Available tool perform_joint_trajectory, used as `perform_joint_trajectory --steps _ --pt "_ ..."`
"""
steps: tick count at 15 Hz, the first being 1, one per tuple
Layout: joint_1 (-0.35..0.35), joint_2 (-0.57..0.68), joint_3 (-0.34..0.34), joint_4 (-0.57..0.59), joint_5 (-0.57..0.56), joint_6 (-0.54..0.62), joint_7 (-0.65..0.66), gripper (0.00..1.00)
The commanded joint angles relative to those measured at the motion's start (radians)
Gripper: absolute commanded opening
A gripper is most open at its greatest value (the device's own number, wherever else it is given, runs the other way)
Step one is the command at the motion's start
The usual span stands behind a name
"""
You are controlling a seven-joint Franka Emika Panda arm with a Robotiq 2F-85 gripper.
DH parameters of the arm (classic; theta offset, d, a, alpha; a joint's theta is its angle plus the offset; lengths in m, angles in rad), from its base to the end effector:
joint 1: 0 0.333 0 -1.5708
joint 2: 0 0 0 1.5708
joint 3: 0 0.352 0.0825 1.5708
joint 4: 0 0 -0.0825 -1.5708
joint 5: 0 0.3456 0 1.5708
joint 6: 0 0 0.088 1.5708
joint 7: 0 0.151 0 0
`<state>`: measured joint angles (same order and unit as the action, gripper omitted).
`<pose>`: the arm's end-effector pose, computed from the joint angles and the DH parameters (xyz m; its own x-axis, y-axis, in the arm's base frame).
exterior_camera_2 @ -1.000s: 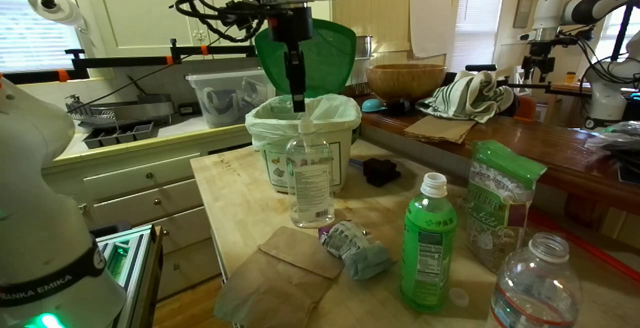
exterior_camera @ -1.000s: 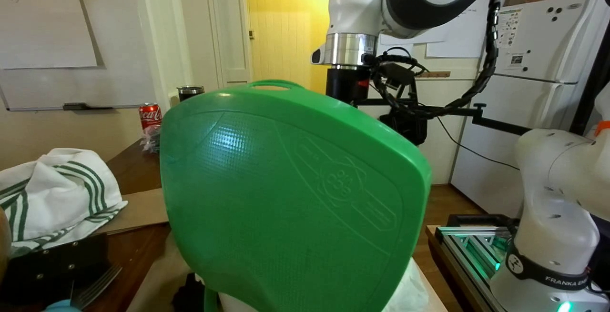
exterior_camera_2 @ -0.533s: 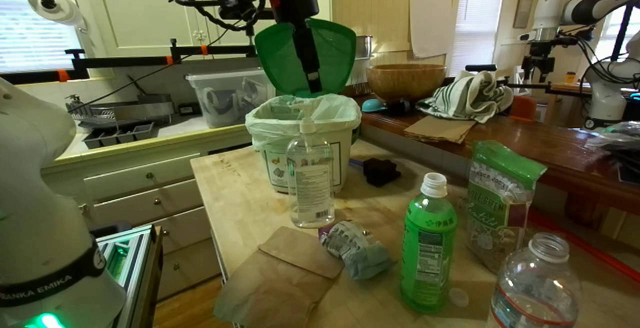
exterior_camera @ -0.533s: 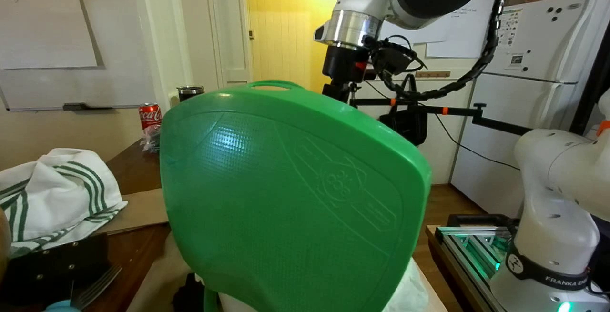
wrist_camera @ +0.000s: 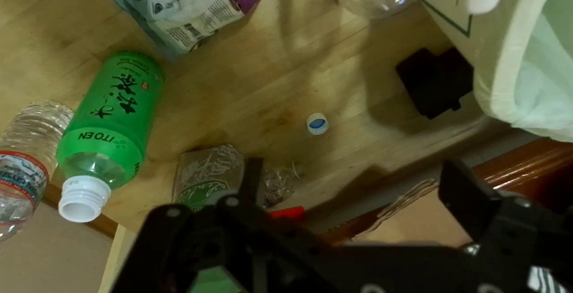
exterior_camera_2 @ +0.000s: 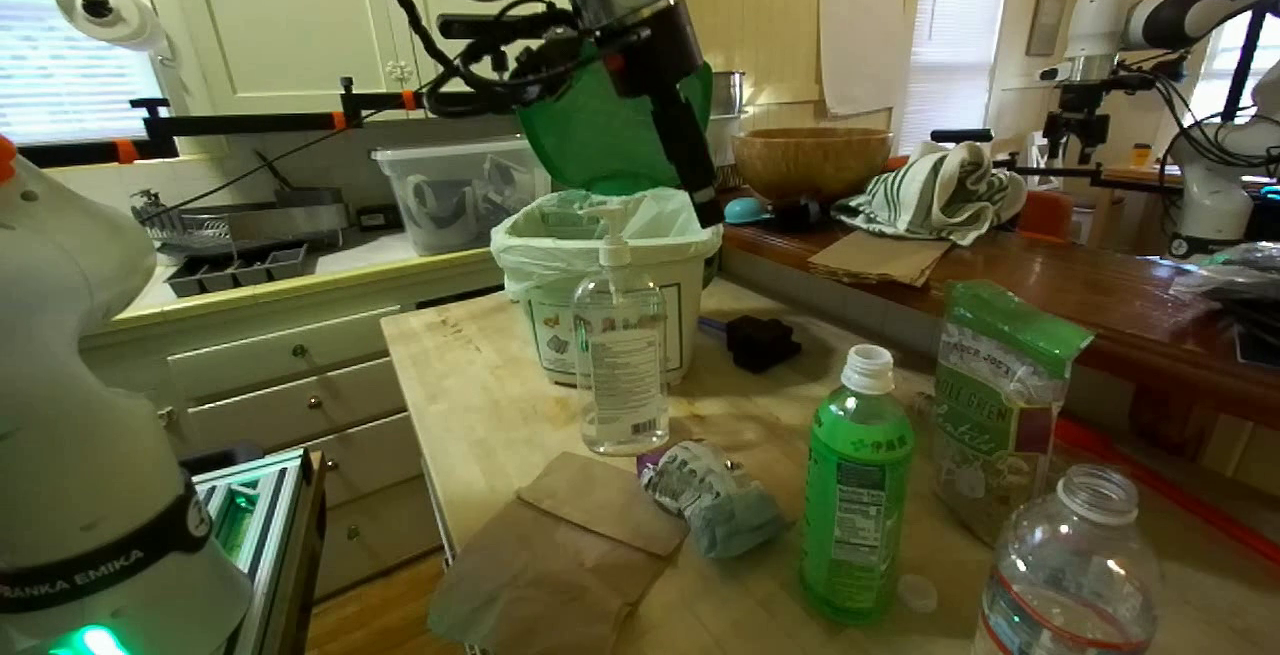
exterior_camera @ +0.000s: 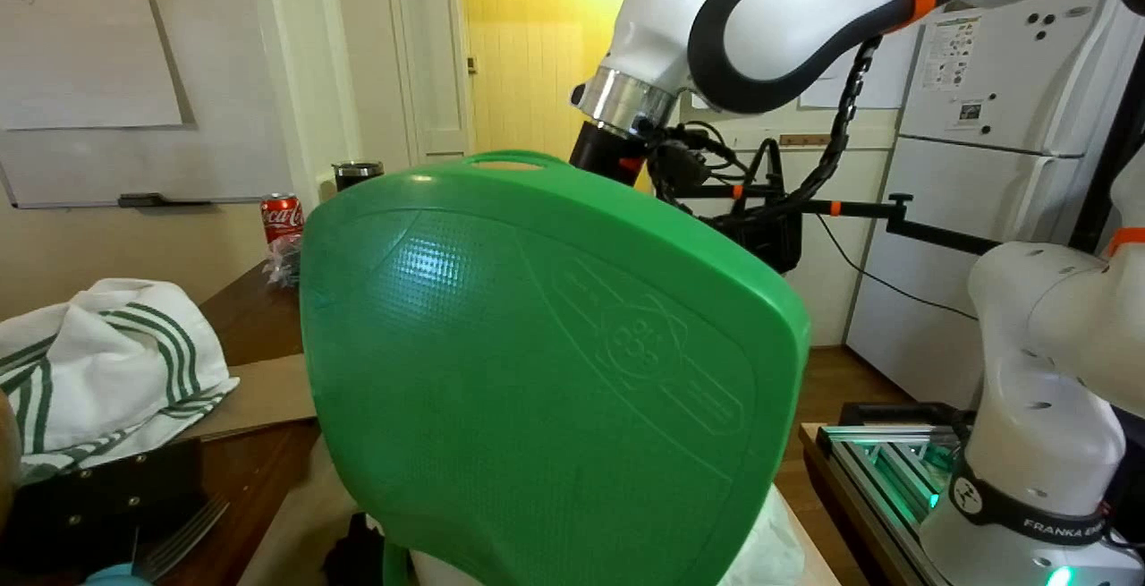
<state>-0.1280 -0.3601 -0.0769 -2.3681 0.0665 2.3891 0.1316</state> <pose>0.4301 -0.0895 0.5121 0.8605 -0.3669 0.3535 -0.3413 -0.9302 -0.1347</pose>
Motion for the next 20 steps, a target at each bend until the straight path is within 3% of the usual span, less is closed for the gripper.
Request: perform_joint_trajectory --steps 1,5,6,12,13,20 --pt "-0.003 0.105 -0.011 0.01 0.0 0.103 0.0 1.0" --pt "0.002 0.214 -0.033 0.039 0.025 0.178 -0.016 1.0" --pt "0.0 0.161 -0.025 0.014 0.004 0.149 0.0 1.0" --pt "0.0 0.21 -0.032 0.039 0.006 0.168 -0.001 1.0" --pt "-0.012 0.238 -0.028 0.048 -0.021 0.181 0.048 1.0" --pt "0.0 0.414 -0.043 0.17 0.088 0.16 0.044 1.0"
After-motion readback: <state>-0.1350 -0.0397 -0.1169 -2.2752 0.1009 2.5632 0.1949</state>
